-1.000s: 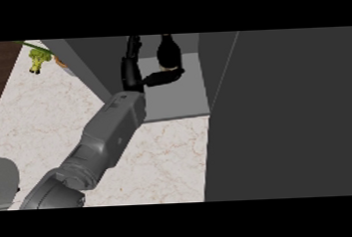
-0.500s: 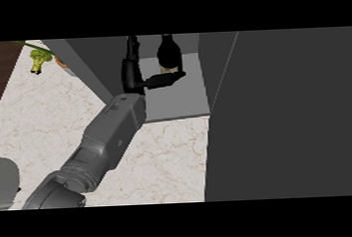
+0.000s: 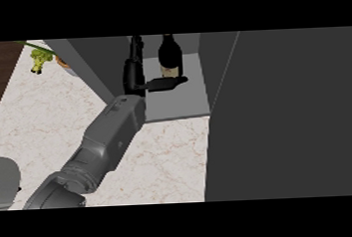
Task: Pick up the wine, place it into the cabinet and close the cabinet
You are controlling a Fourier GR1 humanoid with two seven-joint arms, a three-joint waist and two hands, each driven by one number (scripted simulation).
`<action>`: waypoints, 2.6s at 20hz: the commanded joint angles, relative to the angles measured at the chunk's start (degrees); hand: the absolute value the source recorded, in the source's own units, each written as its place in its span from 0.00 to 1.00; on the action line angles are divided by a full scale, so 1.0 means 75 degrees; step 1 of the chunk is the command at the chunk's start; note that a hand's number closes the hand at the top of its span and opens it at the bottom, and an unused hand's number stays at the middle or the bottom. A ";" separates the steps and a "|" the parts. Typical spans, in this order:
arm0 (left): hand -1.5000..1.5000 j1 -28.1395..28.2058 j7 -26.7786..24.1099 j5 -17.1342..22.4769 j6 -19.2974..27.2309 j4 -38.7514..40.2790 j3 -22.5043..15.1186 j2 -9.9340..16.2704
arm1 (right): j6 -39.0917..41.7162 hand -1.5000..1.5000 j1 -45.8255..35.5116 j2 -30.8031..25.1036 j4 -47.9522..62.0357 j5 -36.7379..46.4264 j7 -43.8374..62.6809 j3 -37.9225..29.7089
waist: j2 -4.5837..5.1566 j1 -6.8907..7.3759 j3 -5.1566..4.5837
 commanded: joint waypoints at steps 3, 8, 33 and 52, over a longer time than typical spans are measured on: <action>0.00 0.0137 0.0062 0.0119 -0.0096 0.0133 -0.0026 0.0009 | -0.0289 0.00 -0.0205 0.0041 -0.0404 0.0111 0.0408 0.0298 | -0.0033 0.0029 -0.0019; 0.00 0.0156 0.0049 0.0437 -0.0627 -0.0108 0.0128 0.0009 | -0.0214 0.00 -0.0350 -0.0032 -0.0195 -0.0345 0.0354 -0.0210 | -0.0054 0.0116 -0.0013; 0.00 0.3265 0.1080 0.2769 0.1698 -0.5293 -0.4459 0.0010 | -0.0285 0.00 0.0287 -0.0380 -0.0927 -0.0239 0.0621 -0.0287 | -0.0234 0.0535 0.0000; 0.00 0.6918 0.2228 0.0691 0.3771 -1.0719 -0.6013 0.0552 | -0.0451 0.00 0.0168 -0.0314 -0.0930 -0.0261 0.0648 -0.0460 | -0.0194 0.0584 -0.0003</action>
